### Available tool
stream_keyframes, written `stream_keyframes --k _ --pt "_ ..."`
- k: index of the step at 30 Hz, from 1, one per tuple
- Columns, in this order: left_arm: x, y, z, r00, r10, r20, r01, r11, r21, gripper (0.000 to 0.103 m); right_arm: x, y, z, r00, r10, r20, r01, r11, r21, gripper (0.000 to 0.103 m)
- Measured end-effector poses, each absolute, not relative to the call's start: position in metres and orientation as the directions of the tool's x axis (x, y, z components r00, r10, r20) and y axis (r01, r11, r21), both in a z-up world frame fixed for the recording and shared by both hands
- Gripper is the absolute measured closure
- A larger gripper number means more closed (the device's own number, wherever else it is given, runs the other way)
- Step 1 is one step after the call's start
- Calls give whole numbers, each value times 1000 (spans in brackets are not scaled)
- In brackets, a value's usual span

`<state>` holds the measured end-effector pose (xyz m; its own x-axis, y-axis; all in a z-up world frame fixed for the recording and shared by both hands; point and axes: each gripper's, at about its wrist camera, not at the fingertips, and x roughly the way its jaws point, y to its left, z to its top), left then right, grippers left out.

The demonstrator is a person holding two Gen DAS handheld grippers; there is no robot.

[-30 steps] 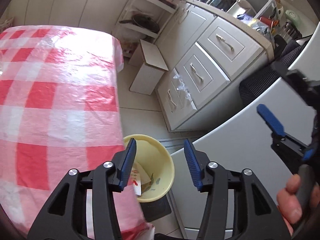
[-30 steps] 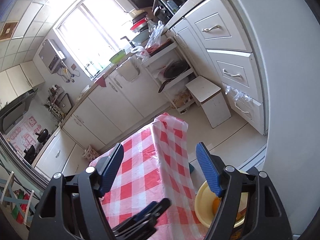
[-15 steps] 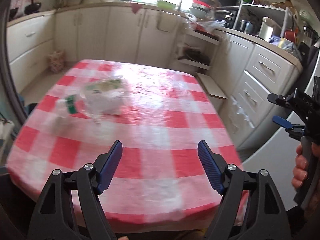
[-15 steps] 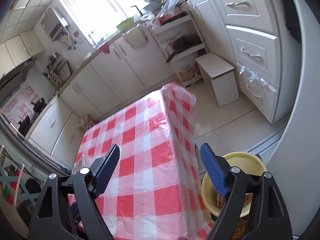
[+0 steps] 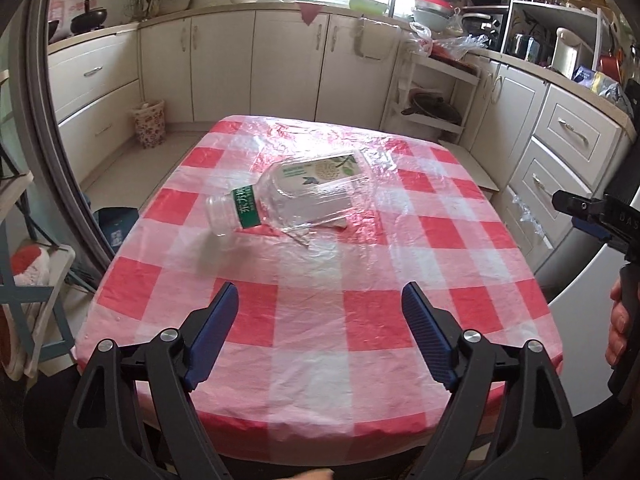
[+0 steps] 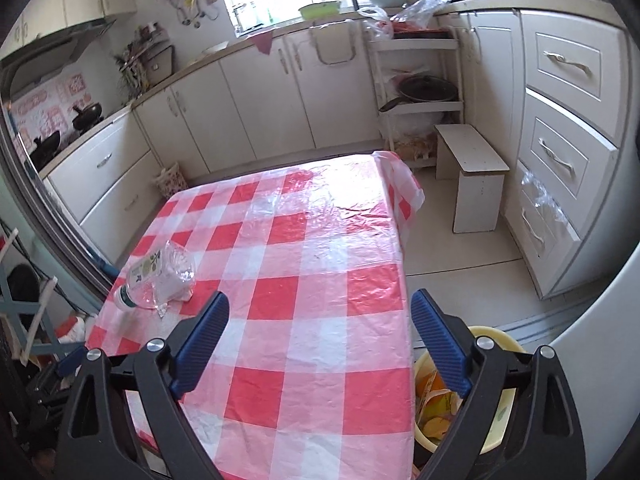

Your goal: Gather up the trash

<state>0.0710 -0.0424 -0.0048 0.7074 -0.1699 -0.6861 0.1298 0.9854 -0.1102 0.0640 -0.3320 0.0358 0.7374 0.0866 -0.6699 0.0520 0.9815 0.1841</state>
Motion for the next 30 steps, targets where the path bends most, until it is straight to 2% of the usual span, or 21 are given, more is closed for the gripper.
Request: stream_keyframes --k 15,30 --pt "77 -31 -11 719 -128 -683 126 991 -52 23 74 -307 33 729 84 -679 4 992 127 13" --pt "87 -7 -20 714 -132 -688 94 991 -92 23 90 -272 21 700 99 -707 -54 995 85 12"
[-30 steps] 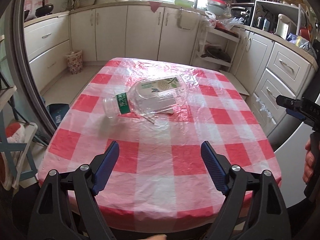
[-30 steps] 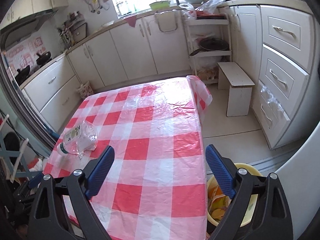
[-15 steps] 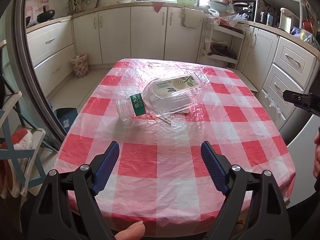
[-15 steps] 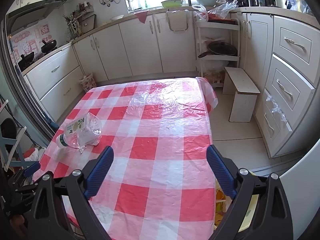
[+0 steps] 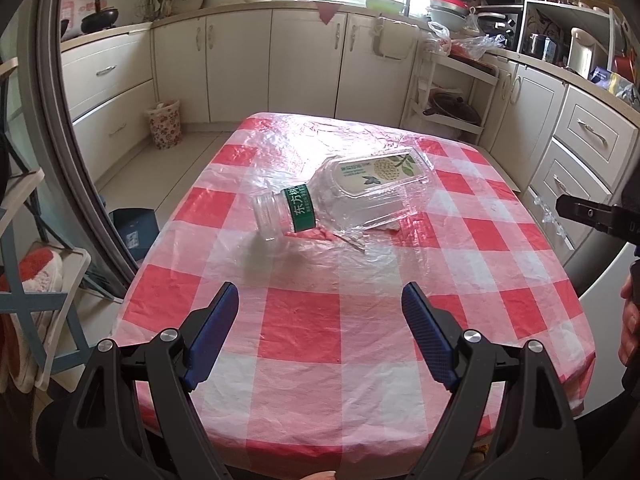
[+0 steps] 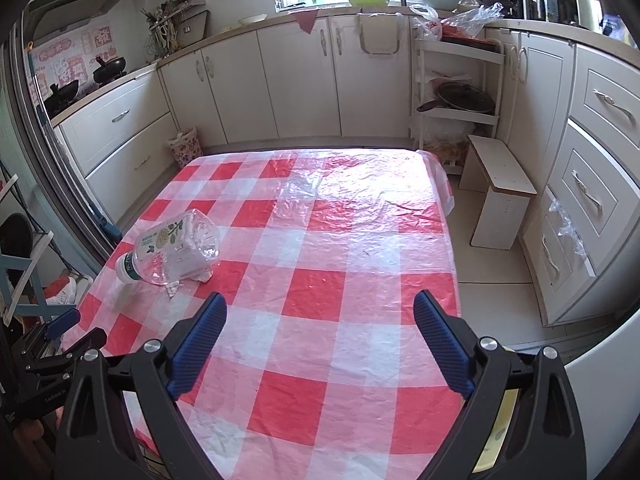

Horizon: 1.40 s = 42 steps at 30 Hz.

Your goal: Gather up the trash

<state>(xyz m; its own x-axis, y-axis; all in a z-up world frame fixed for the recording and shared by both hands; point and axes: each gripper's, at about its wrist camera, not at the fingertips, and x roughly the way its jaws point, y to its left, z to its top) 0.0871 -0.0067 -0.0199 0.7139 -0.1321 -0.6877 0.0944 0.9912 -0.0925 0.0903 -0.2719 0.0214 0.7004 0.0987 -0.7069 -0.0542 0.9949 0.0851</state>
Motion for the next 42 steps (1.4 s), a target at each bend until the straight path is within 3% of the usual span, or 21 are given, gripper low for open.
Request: stream_keyframes --k 13,20,33,42 --pt "103 0 -13 729 -167 -664 159 985 -73 23 115 -229 9 671 137 -729 -126 990 71 12" --pt "134 -16 -13 730 -199 -653 304 951 50 23 126 -221 5 659 151 -737 -135 988 82 12" --pt "190 -45 -41 669 -180 -722 467 856 220 21 146 -238 4 656 161 -738 -116 987 111 12" --pt "192 -56 -35 604 -266 -751 545 825 146 20 151 -247 1 647 182 -741 -95 983 159 12"
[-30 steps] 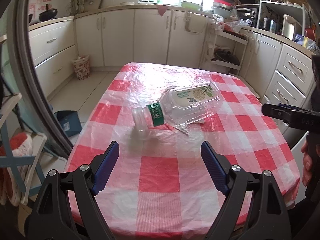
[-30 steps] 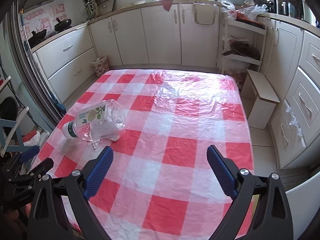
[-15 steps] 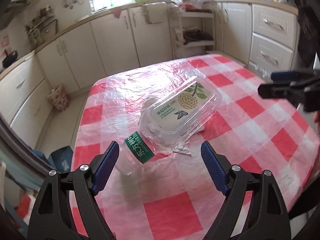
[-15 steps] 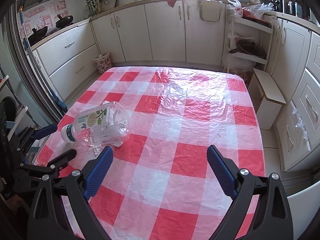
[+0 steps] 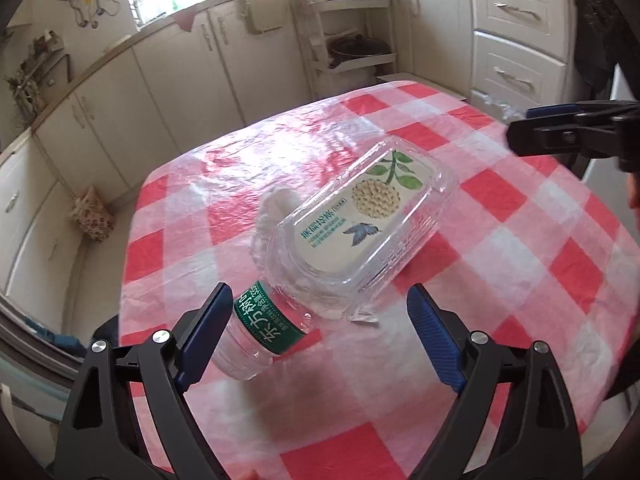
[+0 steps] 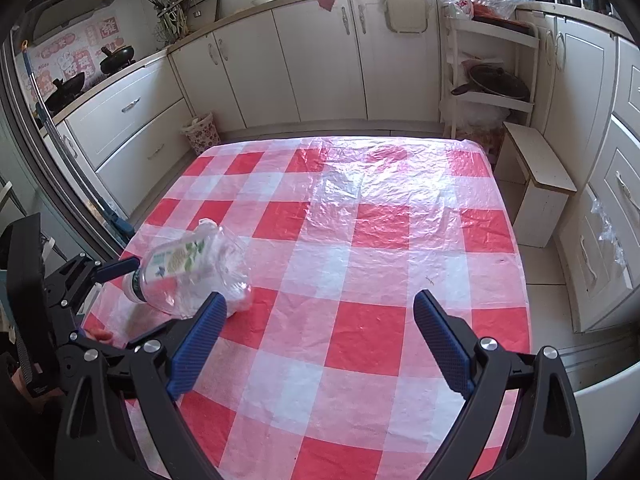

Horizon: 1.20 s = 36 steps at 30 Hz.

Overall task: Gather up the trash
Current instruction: 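Grasp the clear water bottle with the right tool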

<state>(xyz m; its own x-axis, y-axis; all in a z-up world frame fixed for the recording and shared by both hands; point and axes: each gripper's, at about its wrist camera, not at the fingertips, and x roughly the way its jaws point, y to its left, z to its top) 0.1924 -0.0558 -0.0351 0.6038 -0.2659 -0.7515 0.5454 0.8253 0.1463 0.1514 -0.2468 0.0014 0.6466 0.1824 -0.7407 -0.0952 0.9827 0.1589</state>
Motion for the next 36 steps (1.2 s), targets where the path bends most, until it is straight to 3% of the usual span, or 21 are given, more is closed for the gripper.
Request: stream_keyframes --k 3,7,13,17,21,23,26,29,36 --pt "182 -62 -32 558 -319 -766 602 791 109 27 154 -252 -3 644 209 -736 -86 976 201 12" --pt "164 -67 -29 531 -358 -768 637 767 83 28 162 -258 -7 632 282 -722 -83 951 299 12" --pt "143 -54 -26 496 -442 -748 626 778 -44 28 172 -226 -2 641 370 -672 -236 929 286 12" --pt "135 -35 -24 498 -482 -721 565 811 -151 28 181 -196 -16 544 442 -713 -361 891 277 12" --pt "133 -4 -27 501 -513 -697 485 834 -265 28 172 -183 -23 462 407 -788 -420 883 210 12" --pt "135 15 -29 513 -534 -672 441 836 -327 28 168 -189 -18 461 405 -790 -399 890 223 12" --pt "139 38 -30 543 -556 -629 365 831 -419 28 169 -203 -12 452 468 -760 -291 882 370 12" --pt "144 47 -34 566 -548 -616 326 835 -444 28 175 -196 -18 466 428 -775 -136 900 415 11" --pt "151 64 -36 632 -459 -624 259 885 -388 25 191 -138 -59 414 231 -881 -46 971 233 11"
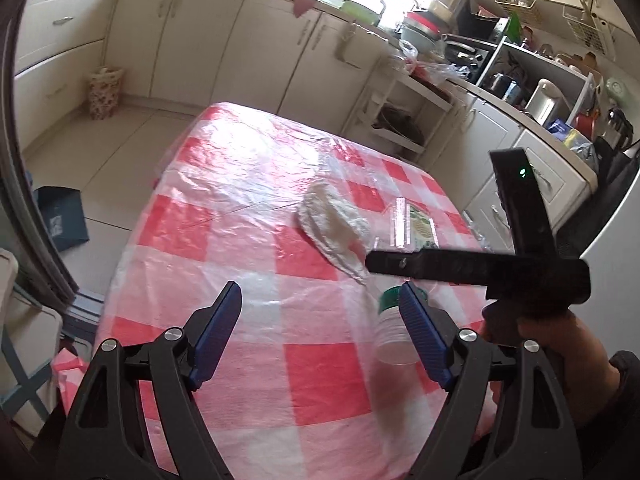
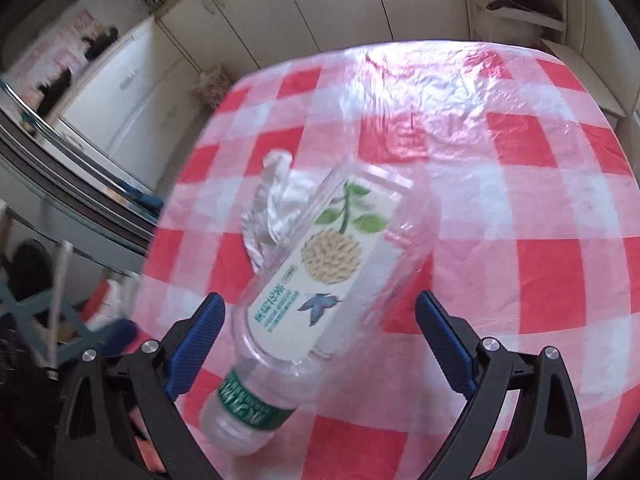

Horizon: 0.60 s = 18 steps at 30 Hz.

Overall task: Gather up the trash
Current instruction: 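Grasp the clear water bottle with the right tool, then grasp the white tissue with left tool while right tool lifts the bottle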

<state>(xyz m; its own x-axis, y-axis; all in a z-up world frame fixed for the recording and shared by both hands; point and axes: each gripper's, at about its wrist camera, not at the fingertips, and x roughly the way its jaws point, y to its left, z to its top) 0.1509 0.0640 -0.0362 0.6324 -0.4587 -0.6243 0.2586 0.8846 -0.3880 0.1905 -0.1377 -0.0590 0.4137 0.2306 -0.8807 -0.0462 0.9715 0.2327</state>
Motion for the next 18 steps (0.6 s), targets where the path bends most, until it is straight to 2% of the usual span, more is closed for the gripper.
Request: stream_keyframes --k 2,7,12,18 --pt "150 64 -39 636 -443 -632 248 893 -376 22 188 -137 -60 430 210 -878 -75 978 197 11" --pt "146 52 -33 653 -408 -638 253 911 -324 16 175 -171 -53 406 195 -893 -139 979 151 37" --pt "165 13 -25 647 -387 -657 276 922 -271 13 150 -222 -47 351 171 -921 -182 977 112 40" --pt "218 -40 -36 646 -291 -706 209 956 -203 13 129 -254 -48 388 265 -883 -143 964 226 39"
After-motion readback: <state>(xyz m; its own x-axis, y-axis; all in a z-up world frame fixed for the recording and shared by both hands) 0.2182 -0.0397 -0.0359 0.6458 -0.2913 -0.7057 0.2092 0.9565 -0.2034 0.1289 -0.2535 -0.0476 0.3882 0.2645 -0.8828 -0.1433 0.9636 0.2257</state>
